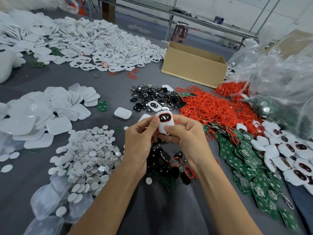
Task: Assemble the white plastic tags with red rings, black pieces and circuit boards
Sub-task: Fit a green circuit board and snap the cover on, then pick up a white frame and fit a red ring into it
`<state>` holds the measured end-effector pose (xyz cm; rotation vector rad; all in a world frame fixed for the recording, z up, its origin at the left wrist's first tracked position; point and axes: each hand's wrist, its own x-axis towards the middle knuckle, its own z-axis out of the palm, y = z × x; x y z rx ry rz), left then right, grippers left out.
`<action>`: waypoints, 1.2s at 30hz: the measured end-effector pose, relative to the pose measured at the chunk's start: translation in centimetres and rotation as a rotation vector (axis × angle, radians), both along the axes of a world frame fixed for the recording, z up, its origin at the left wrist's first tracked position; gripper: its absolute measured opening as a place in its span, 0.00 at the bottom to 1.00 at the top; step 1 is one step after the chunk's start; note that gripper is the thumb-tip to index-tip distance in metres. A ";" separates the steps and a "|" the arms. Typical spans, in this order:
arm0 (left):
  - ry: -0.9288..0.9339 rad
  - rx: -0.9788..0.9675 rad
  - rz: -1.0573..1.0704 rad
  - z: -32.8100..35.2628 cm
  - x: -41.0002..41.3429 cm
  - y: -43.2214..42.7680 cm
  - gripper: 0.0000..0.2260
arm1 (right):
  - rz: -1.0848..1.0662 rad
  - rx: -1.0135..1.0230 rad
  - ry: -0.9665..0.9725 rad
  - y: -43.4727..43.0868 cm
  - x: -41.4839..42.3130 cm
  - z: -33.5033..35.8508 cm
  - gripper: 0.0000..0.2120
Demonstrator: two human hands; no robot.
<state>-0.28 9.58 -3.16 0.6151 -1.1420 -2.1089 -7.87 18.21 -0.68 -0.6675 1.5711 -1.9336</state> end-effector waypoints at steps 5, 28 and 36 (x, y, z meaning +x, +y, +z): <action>-0.005 -0.027 0.022 -0.1 0.0 0.0 0.07 | 0.000 0.000 0.014 0.0 0.1 0.0 0.12; -0.116 -0.568 0.190 -0.7 0.4 -0.3 0.07 | -1.115 0.880 0.488 29.6 6.9 -1.4 0.17; -0.202 -0.609 0.364 -0.9 0.3 -0.9 0.06 | -1.143 1.210 0.828 30.3 7.6 -3.7 0.28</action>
